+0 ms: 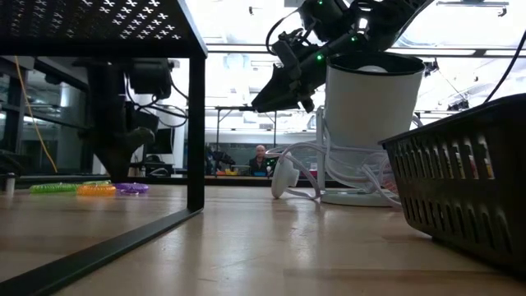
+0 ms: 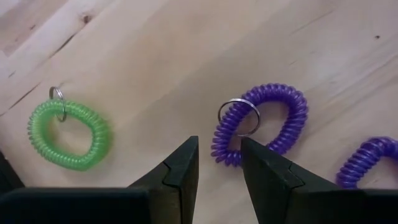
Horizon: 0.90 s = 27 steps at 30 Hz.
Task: Pick & Place Office Desk Supplies
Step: Put the top purple spring keychain into the green bin
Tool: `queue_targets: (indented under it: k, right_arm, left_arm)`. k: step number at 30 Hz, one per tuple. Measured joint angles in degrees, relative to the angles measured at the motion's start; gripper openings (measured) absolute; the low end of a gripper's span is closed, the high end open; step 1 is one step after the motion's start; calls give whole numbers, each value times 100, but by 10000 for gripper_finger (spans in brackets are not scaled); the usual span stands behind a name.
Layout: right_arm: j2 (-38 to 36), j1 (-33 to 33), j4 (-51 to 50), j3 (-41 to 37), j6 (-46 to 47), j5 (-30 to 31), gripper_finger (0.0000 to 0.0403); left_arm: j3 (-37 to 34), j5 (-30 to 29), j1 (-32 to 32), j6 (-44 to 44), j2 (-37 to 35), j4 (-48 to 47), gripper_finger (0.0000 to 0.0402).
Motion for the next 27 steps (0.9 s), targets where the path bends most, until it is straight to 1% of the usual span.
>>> queue_targets:
  k: [7,15,23,27]
  right_arm:
    - [0,0,0,0,0,0,107]
    - [0,0,0,0,0,0,107]
    - [0,0,0,0,-2,0,107]
    - [2,0,0,0,-2,0,107]
  left_arm:
    - [0,20,0,128,259,196,113]
    - [3,154,190,243,420,271,113]
    - [23,482,477,501,556,364,113]
    - [21,504,507,529,559,400,113]
